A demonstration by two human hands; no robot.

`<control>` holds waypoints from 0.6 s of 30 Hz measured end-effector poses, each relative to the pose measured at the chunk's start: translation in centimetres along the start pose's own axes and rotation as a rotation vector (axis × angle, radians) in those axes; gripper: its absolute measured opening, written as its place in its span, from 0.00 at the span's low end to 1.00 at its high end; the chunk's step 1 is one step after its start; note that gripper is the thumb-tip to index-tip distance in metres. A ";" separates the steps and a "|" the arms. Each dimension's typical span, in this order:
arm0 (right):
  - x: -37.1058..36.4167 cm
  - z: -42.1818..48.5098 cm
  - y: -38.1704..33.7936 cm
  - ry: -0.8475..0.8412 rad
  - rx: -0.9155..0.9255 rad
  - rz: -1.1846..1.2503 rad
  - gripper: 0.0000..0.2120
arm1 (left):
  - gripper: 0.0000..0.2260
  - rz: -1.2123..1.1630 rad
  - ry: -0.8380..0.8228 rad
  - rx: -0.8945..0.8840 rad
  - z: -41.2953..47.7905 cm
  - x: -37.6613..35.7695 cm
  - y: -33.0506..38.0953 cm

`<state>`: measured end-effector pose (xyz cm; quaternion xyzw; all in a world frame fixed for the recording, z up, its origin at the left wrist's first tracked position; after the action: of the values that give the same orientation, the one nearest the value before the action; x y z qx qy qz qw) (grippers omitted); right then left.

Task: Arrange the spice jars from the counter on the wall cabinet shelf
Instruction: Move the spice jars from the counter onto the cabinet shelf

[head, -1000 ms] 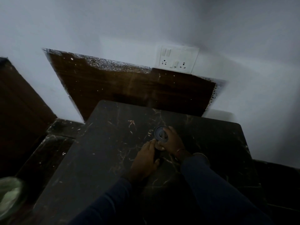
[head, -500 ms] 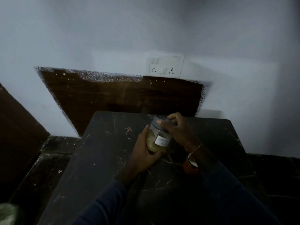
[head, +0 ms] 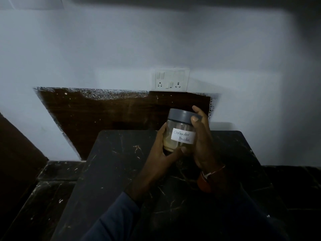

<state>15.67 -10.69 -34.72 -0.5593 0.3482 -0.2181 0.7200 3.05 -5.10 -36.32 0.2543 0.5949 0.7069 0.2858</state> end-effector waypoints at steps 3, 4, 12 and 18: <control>-0.1 -0.2 0.6 0.058 -0.013 -0.038 0.27 | 0.37 -0.054 -0.011 0.030 -0.1 -0.1 -0.2; -0.1 -0.3 1.1 0.077 -0.036 -0.031 0.28 | 0.34 -0.066 -0.017 0.059 -0.2 -0.2 -0.2; 0.2 -1.2 4.8 0.121 -0.447 0.220 0.44 | 0.10 -0.056 -0.081 0.290 0.1 -1.1 -0.2; 0.2 -0.1 1.9 0.191 -0.256 0.082 0.24 | 0.17 -0.169 -0.096 0.285 0.4 -0.7 0.6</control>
<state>15.54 -10.37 -36.62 -0.6084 0.4625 -0.1944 0.6150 3.73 -5.43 -35.66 0.2749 0.6942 0.5756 0.3335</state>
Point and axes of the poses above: each hand's wrist, its own z-axis towards the middle knuckle, its own x-axis out of the back of the hand, y = z × x, the point moved 5 cm from there along z, towards the middle knuckle, and after that the axes turned 7 degrees about y, right-handed, at the moved point
